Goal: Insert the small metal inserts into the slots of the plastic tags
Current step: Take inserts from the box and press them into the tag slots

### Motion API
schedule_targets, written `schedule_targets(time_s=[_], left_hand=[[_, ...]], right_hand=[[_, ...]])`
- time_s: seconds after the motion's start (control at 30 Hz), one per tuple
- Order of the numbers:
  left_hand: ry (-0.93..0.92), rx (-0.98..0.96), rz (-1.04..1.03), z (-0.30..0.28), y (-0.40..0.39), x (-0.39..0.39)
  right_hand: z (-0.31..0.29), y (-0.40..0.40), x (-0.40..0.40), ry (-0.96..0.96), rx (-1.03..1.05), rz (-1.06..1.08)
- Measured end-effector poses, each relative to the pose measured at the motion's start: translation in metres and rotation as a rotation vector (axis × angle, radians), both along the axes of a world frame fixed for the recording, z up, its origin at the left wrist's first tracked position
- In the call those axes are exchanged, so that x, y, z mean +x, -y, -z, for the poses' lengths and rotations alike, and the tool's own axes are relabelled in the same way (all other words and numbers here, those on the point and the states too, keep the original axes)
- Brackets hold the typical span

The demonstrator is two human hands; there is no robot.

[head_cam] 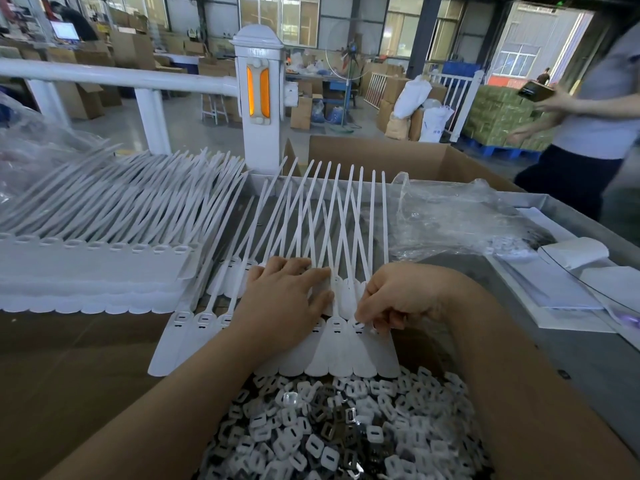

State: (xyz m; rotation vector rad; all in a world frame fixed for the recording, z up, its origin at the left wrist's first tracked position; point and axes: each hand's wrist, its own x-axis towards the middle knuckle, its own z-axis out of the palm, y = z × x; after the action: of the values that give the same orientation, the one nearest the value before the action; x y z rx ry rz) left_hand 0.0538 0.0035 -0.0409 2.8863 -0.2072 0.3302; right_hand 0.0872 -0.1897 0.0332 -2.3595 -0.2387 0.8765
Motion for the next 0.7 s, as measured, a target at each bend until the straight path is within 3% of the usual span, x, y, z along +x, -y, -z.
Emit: schedule_targets(time_s=[0.7], left_hand=[[0.028,0.021,0.004,0.0043,-0.0007,0.001]], right_hand=[[-0.0033,-0.0076,-0.0065,0.051,-0.101,0.013]])
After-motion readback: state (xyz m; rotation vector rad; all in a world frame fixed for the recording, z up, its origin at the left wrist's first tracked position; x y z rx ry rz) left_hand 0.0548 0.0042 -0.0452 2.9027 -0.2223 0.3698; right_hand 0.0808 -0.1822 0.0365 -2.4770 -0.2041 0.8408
